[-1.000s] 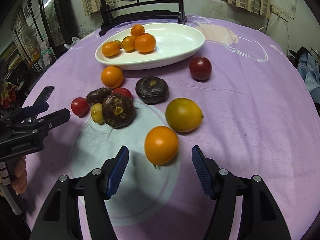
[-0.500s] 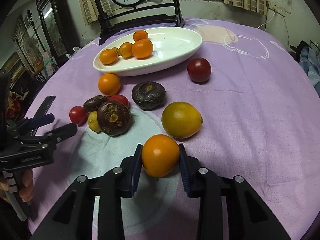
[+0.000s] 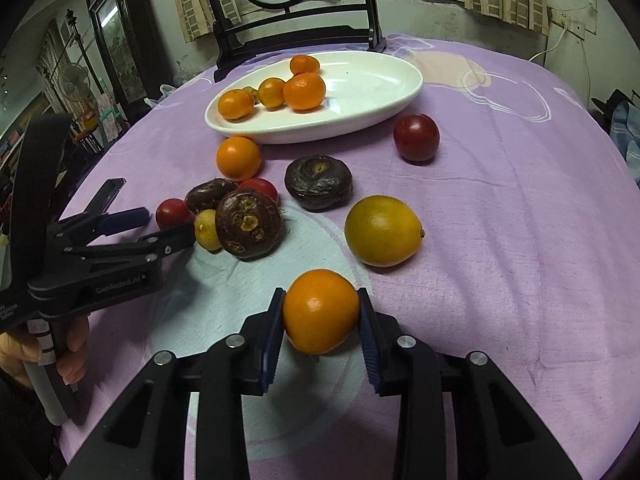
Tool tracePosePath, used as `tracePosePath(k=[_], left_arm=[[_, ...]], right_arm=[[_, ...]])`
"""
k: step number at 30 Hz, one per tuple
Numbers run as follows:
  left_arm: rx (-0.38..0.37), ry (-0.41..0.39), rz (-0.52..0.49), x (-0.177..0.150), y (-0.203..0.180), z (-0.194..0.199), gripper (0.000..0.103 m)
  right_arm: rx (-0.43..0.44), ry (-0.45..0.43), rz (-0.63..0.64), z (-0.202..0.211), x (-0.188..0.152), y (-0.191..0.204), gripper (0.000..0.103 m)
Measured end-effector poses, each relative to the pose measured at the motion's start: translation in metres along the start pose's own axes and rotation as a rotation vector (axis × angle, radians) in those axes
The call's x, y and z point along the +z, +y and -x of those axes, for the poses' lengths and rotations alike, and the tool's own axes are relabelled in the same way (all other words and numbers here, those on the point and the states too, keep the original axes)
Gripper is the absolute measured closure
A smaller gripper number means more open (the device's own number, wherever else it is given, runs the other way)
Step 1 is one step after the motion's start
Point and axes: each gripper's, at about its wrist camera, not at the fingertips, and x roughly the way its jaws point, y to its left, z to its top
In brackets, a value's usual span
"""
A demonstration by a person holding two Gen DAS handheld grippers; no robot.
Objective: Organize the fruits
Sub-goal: 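Grasp the red tomato with the left tool while the right tool grasps an orange, then carry the red tomato and orange over the white plate with both tools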
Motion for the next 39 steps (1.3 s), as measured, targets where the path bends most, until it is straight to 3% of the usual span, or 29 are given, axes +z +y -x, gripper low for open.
tracePosePath(k=[1, 3, 4, 15, 23, 29, 35, 38, 39], left_arm=[[-0.008, 0.001, -0.004, 0.002, -0.002, 0.0, 0.044], [-0.019, 0.0, -0.017, 0.004, -0.007, 0.002, 0.069], [-0.027, 0.001, -0.025, 0.003, -0.01, 0.003, 0.074], [-0.092, 0.023, 0.028, -0.002, 0.0, 0.022, 0.074], [-0.118, -0.051, -0.001, 0.023, 0.007, 0.055, 0.074], [-0.1, -0.097, -0.068, 0.066, -0.005, 0.055, 0.074], [-0.066, -0.051, -0.054, 0.109, -0.012, 0.017, 0.074], [-0.055, -0.025, -0.03, 0.123, -0.011, -0.007, 0.074], [-0.059, -0.032, -0.02, 0.123, -0.01, -0.01, 0.074]], right_arm=[[0.0, 0.001, 0.0, 0.0, 0.0, 0.0, 0.067], [0.006, 0.001, -0.006, 0.0, 0.0, -0.001, 0.067], [0.01, 0.001, -0.01, 0.0, 0.0, -0.001, 0.067], [0.015, -0.034, -0.012, 0.01, 0.001, -0.003, 0.067], [0.041, -0.11, -0.03, 0.039, 0.019, -0.001, 0.067], [0.017, -0.148, 0.038, 0.042, 0.067, 0.01, 0.067], [0.02, -0.173, 0.059, 0.014, 0.121, 0.012, 0.068], [-0.002, -0.126, 0.045, -0.008, 0.141, 0.003, 0.084], [0.031, -0.101, 0.023, -0.011, 0.142, -0.004, 0.084]])
